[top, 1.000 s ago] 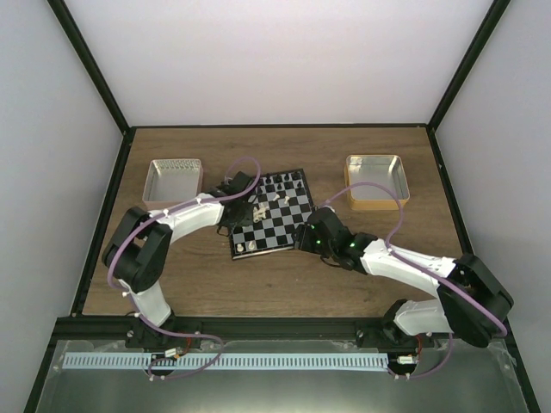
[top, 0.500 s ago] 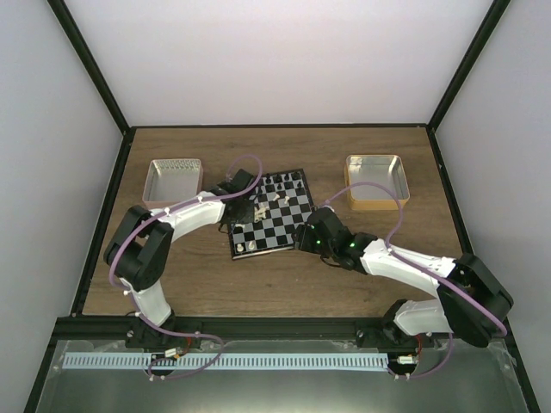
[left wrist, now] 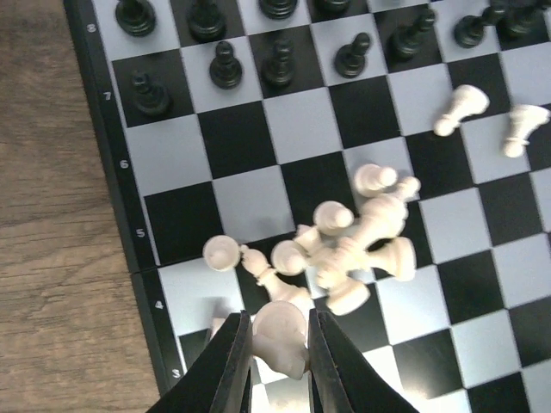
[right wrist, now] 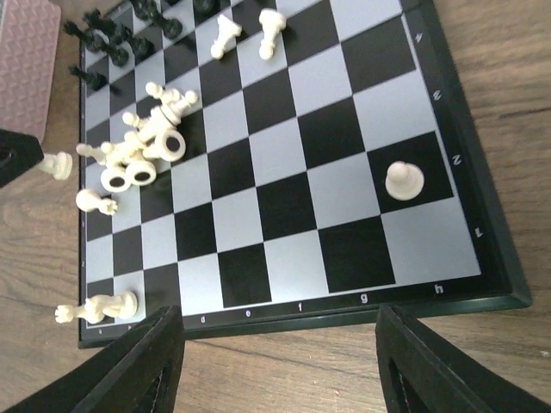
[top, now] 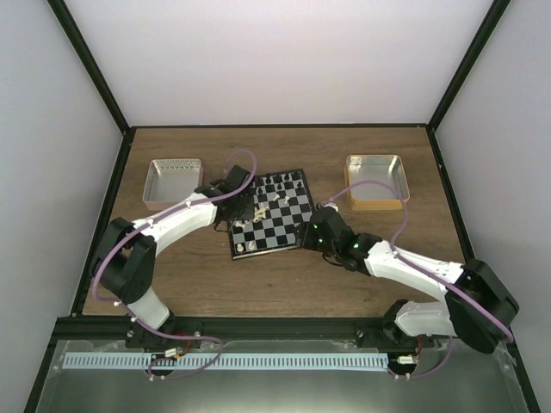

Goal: Set up the chess pieces on the board
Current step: Pick up the chess piece from the chessboard, then place the chess piece on the chessboard.

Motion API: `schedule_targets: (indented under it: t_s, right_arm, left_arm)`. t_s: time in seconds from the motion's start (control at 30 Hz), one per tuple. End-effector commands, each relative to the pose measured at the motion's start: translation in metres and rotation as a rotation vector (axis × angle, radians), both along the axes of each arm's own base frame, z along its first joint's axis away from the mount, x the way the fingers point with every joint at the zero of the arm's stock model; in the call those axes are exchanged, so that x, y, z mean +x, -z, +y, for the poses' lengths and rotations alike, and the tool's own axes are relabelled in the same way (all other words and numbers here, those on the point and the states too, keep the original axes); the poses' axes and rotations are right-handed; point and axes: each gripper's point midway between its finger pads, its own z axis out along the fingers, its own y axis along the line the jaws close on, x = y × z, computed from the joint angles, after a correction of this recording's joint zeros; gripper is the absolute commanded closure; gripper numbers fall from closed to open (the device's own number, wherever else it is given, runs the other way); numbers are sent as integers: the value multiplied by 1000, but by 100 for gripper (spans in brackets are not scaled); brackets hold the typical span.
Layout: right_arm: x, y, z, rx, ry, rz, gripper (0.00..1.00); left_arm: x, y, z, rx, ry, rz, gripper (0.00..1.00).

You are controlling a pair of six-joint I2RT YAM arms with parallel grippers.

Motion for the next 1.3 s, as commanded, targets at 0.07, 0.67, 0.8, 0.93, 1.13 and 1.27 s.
schedule_targets:
  t_s: [0.07, 0.67, 0.8, 0.93, 1.13, 1.27]
  right_arm:
    - [11, -23, -31, -48, 152, -87, 39]
    - [-18, -68, -184, 4, 767, -243, 41]
    - [-22, -72, -190, 32, 783, -266, 41]
    - [-22, -71, -189, 32, 773, -266, 40]
    - [-21, -67, -184, 35, 754, -256, 40]
    - [-20, -66, -183, 36, 751, -257, 40]
  left_arm:
    - [-12, -28, -37, -84, 61, -46, 85]
    - [-60, 4, -173, 55, 344, -70, 85]
    - [-57, 16, -183, 75, 353, -61, 85]
    - [-56, 23, -188, 85, 365, -51, 85]
    - [-55, 32, -185, 113, 361, -41, 85]
    - [-56, 37, -184, 123, 364, -29, 85]
